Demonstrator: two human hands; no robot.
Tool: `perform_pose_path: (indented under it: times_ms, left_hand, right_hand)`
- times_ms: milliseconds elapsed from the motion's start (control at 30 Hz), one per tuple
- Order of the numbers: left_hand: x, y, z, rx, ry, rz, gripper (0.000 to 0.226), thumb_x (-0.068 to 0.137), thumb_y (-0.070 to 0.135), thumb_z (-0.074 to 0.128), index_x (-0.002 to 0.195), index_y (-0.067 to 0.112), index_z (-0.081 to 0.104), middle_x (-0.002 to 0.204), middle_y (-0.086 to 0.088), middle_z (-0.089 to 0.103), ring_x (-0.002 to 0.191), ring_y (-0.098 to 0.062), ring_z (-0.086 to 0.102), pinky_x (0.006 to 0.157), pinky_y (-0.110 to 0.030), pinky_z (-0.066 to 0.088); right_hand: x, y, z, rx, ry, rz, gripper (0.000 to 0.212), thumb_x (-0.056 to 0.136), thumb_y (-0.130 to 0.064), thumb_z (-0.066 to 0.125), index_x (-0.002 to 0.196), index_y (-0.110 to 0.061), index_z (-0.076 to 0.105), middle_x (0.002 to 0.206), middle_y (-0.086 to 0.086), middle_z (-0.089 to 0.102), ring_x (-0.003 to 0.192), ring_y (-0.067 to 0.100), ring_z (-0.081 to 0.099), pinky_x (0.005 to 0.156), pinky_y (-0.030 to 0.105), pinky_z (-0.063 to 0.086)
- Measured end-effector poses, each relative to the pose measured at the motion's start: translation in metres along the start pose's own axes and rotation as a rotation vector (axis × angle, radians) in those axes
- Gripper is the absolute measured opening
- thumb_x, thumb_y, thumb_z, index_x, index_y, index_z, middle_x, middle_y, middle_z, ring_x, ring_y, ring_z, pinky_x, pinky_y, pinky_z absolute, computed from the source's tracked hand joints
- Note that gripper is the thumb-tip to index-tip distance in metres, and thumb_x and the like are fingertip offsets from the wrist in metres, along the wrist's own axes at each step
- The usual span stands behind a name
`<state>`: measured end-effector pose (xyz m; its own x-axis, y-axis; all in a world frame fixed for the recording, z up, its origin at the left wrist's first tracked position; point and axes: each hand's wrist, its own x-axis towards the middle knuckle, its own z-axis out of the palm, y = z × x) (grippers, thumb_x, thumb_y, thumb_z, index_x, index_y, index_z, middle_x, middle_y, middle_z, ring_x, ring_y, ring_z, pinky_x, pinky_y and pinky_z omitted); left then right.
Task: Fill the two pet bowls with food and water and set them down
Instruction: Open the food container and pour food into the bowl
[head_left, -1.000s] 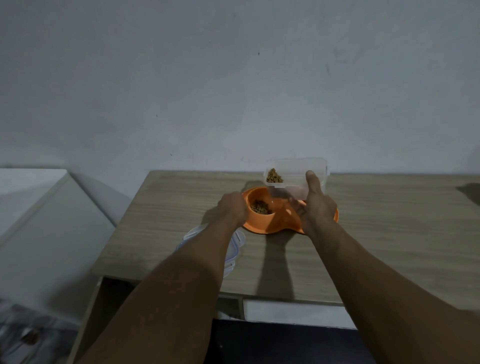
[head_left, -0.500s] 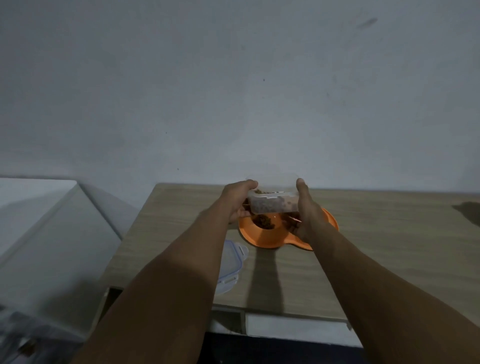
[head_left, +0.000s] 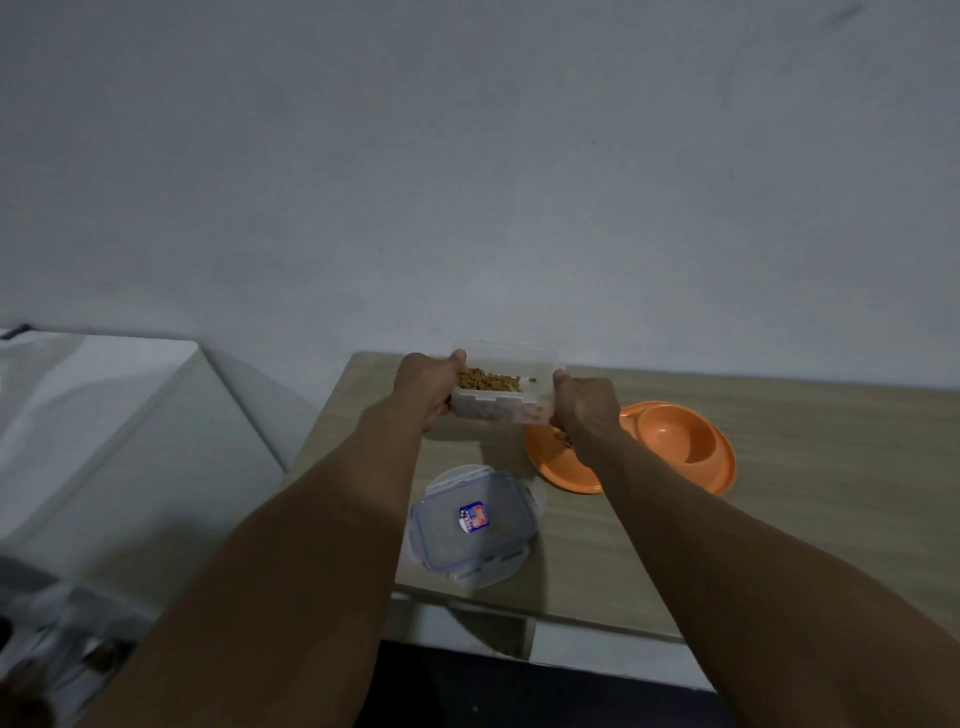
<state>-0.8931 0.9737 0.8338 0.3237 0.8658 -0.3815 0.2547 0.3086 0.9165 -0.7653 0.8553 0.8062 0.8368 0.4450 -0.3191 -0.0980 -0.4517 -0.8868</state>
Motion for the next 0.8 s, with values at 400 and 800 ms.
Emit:
perform_pose_path:
  times_ms: [400,800]
  left_hand:
    - [0.037,-0.059,-0.085,0.059,0.138,-0.144,0.014,0.084,-0.004,0.051,0.078,0.002,0.063,0.095,-0.023,0.07,0.084,-0.036,0.071,0.074,-0.057,0.057]
    - [0.046,-0.074,-0.101,0.087,0.104,-0.141,0.035,0.089,-0.003,0.051,0.123,-0.005,0.059,0.115,-0.02,0.065,0.1,-0.034,0.068,0.081,-0.043,0.059]
  right_hand:
    - [-0.008,0.011,0.097,-0.249,-0.191,-0.003,0.04,0.095,-0.023,0.046,0.111,0.007,0.066,0.111,0.023,0.068,0.105,0.041,0.065,0.095,0.051,0.051]
    - [-0.014,0.019,0.119,-0.292,-0.172,-0.078,0.036,0.096,-0.018,0.044,0.107,0.004,0.07,0.108,0.022,0.068,0.103,0.037,0.063,0.091,0.044,0.051]
